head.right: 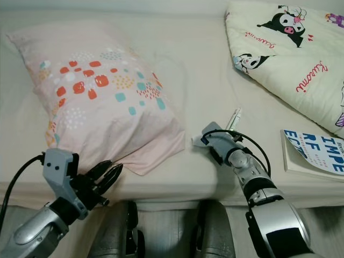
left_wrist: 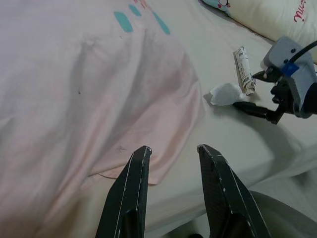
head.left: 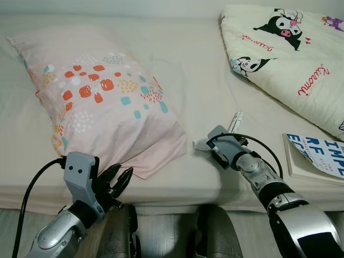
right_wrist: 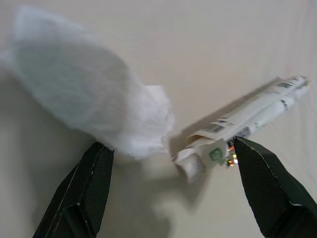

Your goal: Clean up the room

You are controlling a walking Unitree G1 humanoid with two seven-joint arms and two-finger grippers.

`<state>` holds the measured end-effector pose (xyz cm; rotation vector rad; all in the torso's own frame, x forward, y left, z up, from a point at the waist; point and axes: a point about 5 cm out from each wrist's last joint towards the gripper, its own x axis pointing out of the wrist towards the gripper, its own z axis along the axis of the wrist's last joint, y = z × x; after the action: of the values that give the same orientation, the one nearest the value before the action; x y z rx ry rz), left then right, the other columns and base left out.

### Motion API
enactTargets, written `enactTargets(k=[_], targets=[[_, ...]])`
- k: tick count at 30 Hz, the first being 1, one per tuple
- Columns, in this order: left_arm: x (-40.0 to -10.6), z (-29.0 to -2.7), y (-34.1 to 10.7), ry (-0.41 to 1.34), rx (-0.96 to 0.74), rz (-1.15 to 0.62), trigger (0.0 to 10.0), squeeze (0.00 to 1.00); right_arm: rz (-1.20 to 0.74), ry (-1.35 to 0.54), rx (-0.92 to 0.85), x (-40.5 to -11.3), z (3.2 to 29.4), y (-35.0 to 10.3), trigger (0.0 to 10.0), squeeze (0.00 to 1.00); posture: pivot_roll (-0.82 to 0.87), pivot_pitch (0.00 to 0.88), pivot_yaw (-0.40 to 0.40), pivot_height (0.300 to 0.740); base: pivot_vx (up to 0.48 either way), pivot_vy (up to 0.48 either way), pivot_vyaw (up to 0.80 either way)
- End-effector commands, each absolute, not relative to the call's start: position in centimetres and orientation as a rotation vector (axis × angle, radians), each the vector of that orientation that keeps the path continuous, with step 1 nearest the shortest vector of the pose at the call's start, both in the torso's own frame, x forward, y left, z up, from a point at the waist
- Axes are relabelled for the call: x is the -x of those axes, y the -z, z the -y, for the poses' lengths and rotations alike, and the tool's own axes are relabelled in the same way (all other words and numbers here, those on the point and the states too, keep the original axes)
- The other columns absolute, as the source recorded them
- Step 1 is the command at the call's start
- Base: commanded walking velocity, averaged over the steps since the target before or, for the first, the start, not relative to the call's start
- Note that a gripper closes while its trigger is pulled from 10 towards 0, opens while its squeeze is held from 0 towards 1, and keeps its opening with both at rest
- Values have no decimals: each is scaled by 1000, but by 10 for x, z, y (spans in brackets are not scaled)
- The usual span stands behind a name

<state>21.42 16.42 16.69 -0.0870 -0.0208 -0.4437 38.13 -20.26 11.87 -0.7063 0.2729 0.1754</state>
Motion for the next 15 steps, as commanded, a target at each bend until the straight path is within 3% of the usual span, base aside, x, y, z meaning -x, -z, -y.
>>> enactTargets(k=[1, 2, 3, 9, 11, 15], targets=[[-210, -167, -166, 446, 77, -1, 10000, 0, -324, -151, 689, -374, 212, -106, 10000, 459, 265, 399, -38, 606, 0, 0, 0], [-210, -167, -166, 446, 77, -1, 10000, 0, -324, -151, 689, -374, 212, -106, 10000, 459, 265, 399, -38, 606, 0, 0, 0], [-210, -167, -165, 443, 76, -3, 10000, 0, -335, -147, 691, -373, 213, -104, 10000, 0, 265, 399, -38, 606, 0, 0, 0], [-209, -168, -158, 457, 67, -30, 10000, 0, -337, -71, 494, -370, 218, -100, 10000, 0, 233, 373, -25, 606, 0, 0, 0], [-211, -170, -141, 440, 57, -89, 10000, 0, -302, 19, 260, -372, 211, -101, 10000, 0, 173, 295, -31, 606, 0, 0, 0], [-218, -172, -126, 401, 45, -123, 10000, 0, -268, 55, 91, -374, 199, -101, 10000, 0, 152, 259, -41, 606, 0, 0, 0]])
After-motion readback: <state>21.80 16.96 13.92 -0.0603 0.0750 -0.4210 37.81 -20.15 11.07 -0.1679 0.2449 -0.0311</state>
